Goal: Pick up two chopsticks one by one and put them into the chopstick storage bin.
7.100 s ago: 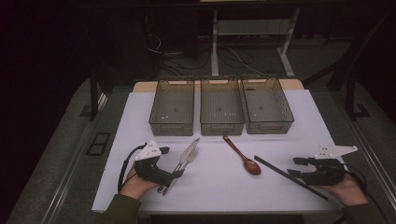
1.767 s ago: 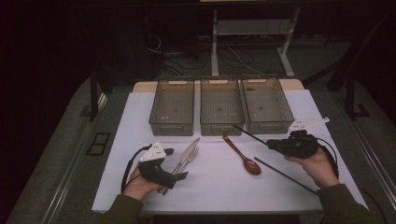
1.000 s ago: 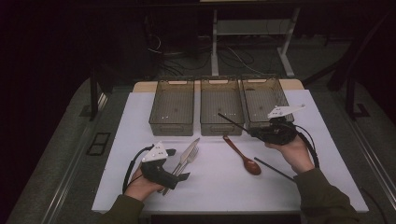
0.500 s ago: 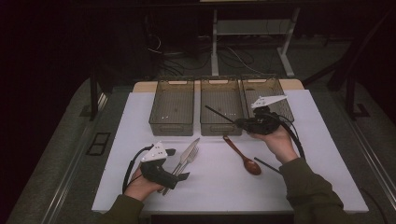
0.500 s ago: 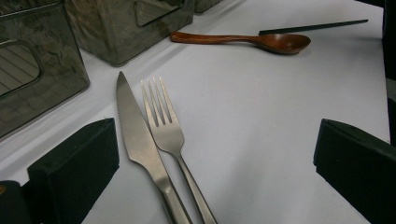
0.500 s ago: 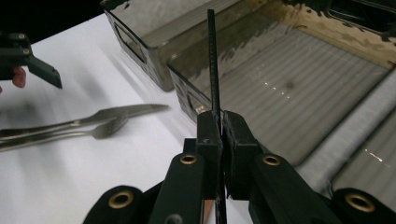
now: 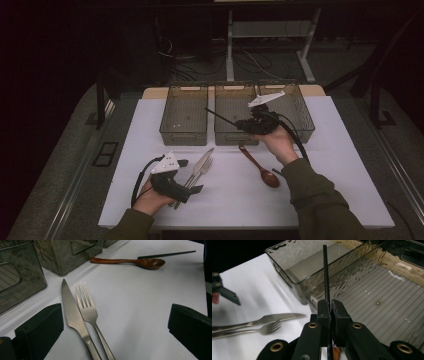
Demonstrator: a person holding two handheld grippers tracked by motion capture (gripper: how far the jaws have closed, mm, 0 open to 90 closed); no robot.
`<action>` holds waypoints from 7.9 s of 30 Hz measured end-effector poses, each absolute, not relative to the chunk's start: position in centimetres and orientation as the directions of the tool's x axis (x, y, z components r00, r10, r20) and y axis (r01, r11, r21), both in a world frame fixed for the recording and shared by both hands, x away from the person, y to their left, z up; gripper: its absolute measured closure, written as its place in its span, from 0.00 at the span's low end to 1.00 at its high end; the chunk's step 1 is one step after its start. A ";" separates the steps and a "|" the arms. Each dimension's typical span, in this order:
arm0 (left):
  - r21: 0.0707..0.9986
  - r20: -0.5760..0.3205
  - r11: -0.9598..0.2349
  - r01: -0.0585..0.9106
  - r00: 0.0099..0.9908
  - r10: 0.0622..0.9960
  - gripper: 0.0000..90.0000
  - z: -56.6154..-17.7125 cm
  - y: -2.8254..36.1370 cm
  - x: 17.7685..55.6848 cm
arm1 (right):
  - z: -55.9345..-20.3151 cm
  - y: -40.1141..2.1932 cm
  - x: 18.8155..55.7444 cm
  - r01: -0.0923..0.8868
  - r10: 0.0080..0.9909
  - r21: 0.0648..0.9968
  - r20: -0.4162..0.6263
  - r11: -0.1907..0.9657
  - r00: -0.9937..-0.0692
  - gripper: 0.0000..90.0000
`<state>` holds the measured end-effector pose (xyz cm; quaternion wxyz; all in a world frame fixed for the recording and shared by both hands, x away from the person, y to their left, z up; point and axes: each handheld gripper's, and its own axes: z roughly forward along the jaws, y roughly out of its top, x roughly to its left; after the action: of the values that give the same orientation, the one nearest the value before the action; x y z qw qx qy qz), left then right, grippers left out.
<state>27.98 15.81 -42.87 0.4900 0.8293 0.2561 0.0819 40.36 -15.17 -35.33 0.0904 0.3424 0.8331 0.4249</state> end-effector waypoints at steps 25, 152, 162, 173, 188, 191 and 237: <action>0.858 -0.110 -0.391 0.334 0.862 0.494 0.00 -42.7 15.8 27.9 | -35.2 -7.5 45.8 0.513 0.644 0.741 0.144 0.433 -0.752 0.94; 0.848 -0.120 -0.390 0.357 0.848 0.516 0.00 -43.0 15.8 28.1 | -38.8 -28.9 31.1 0.446 0.583 0.795 0.146 0.412 -0.799 0.69; 0.849 -0.117 -0.391 0.356 0.848 0.517 0.00 -43.0 15.8 28.0 | -40.1 -31.3 28.9 0.471 0.595 0.763 0.143 0.443 -0.791 0.77; 0.846 -0.115 -0.398 0.355 0.850 0.514 0.00 -43.0 15.8 28.0 | -42.0 -33.0 26.8 0.511 0.613 0.705 0.136 0.492 -0.778 0.86; 0.846 -0.116 -0.398 0.355 0.851 0.512 0.00 -43.0 15.8 28.0 | -44.1 -34.8 25.6 0.549 0.632 0.638 0.123 0.540 -0.765 0.91; 0.844 -0.113 -0.403 0.353 0.852 0.511 0.00 -43.0 15.8 27.9 | -44.3 -34.8 25.7 0.552 0.633 0.629 0.119 0.548 -0.765 0.91; 0.845 -0.107 -0.405 0.349 0.853 0.511 0.00 -43.0 15.8 27.9 | -42.8 -35.5 25.9 0.492 0.607 0.719 0.122 0.491 -0.785 0.95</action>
<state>27.92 15.78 -42.98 0.4807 0.8339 0.2577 0.0841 25.87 -35.47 -42.78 0.0738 0.3195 0.8603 0.3903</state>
